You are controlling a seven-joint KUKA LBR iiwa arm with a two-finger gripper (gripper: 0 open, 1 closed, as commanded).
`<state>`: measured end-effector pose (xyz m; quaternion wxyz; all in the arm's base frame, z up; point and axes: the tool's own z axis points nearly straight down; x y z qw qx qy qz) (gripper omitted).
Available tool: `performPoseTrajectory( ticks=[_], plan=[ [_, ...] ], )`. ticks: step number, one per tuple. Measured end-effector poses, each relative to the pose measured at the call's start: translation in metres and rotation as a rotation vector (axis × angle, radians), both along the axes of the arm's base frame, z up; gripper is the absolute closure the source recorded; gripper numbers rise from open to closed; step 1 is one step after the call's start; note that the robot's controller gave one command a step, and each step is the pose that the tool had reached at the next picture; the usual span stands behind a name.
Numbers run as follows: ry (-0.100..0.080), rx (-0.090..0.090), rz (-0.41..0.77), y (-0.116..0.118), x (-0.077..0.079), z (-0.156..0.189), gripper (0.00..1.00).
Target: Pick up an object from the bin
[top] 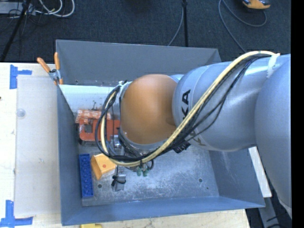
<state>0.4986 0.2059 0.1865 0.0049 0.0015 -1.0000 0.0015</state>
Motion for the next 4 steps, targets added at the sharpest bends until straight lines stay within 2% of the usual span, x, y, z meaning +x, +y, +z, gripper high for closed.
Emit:
performPoseTrajectory(
  ticks=[1,2,3,4],
  plan=[
    [-0.007,0.002,-0.004,-0.001,0.002,0.005,0.00],
    [-0.010,0.004,-0.033,-0.009,0.016,-0.043,0.00],
    [-0.025,0.003,0.005,0.000,0.054,-0.106,0.00],
    [-0.029,0.014,0.014,0.005,0.078,-0.109,1.00]
  ],
)
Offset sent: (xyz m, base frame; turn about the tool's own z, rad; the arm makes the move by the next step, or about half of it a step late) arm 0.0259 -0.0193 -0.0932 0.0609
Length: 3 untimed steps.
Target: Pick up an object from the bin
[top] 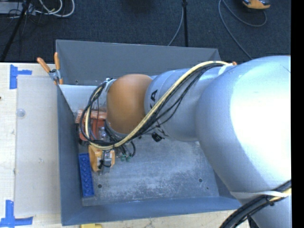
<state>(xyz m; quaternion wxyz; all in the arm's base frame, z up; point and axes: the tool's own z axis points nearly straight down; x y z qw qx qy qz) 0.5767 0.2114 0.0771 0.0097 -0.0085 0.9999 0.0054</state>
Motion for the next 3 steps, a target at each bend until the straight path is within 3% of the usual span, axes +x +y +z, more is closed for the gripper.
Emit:
performPoseTrajectory(
  ticks=[3],
  plan=[
    [0.001,0.001,-0.005,0.0003,-0.0002,-0.0002,1.00]
  ],
)
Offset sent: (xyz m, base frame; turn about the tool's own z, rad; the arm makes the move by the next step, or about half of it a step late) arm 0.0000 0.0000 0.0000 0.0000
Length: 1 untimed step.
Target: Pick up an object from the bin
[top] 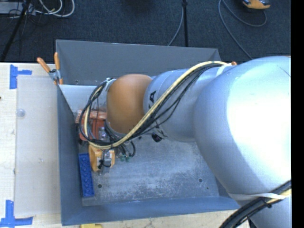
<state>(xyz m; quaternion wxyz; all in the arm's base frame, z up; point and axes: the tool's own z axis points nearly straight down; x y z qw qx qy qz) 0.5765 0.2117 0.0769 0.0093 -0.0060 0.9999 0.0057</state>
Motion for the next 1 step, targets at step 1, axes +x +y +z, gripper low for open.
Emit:
performPoseTrajectory(
  ticks=[1],
  plan=[
    [0.000,0.000,-0.001,0.0000,0.0000,0.0000,1.00]
  ],
)
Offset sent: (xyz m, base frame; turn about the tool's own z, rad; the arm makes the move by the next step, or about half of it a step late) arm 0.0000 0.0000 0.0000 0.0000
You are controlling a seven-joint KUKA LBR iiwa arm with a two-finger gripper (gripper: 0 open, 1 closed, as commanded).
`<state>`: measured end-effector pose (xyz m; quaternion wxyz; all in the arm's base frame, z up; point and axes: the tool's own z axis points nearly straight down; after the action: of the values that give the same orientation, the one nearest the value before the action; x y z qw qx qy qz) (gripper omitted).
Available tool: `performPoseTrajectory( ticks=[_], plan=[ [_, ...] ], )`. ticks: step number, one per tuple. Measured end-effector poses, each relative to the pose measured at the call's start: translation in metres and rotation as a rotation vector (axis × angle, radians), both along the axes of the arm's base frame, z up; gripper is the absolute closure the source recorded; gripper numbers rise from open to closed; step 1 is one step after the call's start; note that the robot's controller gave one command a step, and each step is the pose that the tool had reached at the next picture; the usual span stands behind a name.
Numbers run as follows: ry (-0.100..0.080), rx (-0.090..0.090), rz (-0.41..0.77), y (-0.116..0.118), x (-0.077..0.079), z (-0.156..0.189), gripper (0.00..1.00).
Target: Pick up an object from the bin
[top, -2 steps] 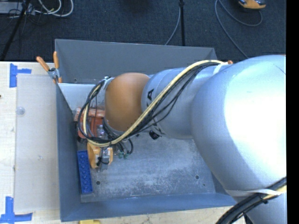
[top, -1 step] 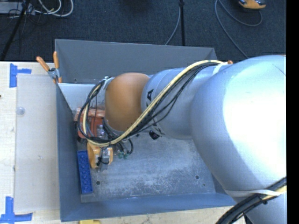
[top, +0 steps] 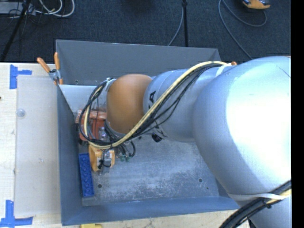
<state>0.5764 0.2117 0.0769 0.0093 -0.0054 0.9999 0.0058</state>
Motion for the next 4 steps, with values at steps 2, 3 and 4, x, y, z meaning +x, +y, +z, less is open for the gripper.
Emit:
performPoseTrajectory(
  ticks=[2,3,4],
  plan=[
    [0.000,0.000,-0.002,-0.0001,0.0000,-0.0001,1.00],
    [0.000,0.000,-0.003,-0.0001,0.0000,-0.0001,1.00],
    [0.000,0.000,-0.003,-0.0001,0.0000,-0.0001,1.00]
  ],
)
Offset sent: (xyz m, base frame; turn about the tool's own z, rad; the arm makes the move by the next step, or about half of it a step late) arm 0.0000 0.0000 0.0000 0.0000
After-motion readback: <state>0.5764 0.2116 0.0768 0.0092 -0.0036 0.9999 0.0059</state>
